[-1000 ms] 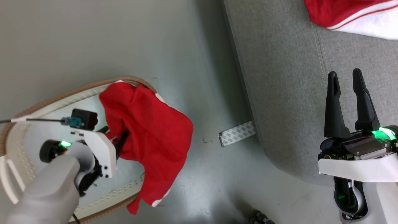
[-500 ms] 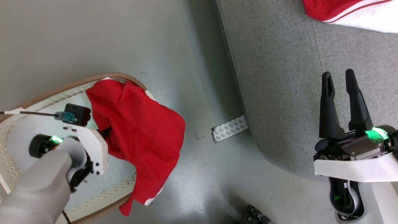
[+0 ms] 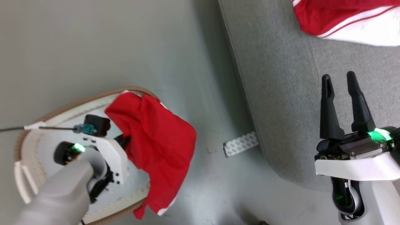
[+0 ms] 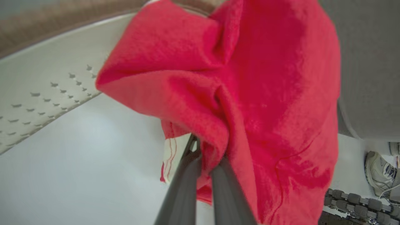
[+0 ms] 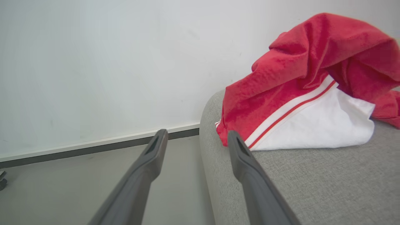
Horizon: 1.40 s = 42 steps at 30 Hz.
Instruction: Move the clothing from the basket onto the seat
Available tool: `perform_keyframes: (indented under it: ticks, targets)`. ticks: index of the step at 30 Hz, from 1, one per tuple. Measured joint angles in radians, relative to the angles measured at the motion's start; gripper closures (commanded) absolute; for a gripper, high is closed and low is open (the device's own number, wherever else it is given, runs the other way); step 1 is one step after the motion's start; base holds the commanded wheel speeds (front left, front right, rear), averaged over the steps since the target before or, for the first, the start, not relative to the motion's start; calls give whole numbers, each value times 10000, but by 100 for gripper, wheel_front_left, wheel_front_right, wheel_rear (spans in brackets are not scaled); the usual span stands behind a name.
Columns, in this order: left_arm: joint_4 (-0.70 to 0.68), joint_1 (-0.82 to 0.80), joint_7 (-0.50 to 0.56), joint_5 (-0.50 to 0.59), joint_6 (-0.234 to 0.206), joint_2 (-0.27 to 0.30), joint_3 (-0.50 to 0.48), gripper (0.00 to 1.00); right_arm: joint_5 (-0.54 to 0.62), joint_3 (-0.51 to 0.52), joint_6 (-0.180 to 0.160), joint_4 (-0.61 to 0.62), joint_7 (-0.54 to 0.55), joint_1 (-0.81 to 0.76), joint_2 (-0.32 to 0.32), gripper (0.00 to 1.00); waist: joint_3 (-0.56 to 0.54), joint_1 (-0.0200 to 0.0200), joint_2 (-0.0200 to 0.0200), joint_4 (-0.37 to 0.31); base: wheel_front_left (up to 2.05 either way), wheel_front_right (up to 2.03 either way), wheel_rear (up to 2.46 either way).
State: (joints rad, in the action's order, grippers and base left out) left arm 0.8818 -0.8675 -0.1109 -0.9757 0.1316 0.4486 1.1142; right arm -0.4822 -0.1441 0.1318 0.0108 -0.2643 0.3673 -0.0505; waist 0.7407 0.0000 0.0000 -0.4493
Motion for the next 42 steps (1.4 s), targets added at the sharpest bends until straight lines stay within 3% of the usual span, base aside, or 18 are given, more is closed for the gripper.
perform_keyframes:
  ticks: [7,18,32,42]
  targets:
    - [-332,259,-978,-506,0,-447,610,100,464,408,0,-274,-2,-108,6,0,-1083,0,0,514,0,0,0]
    - [-1208,847,-1505,-1081,-2,-1101,855,100,1112,495,0,-1122,-2,-637,19,0,-3382,-1,0,1673,0,0,0]
    - [-3193,1812,-1530,-324,-2,-1490,-897,100,729,393,0,-1904,0,-1736,-397,0,-6218,-3,0,2962,0,0,0]
    - [-4232,1249,-1532,460,-282,-1346,-1902,100,401,-203,0,-2109,-2,-2021,-527,0,-7335,-4,0,3703,0,0,0]
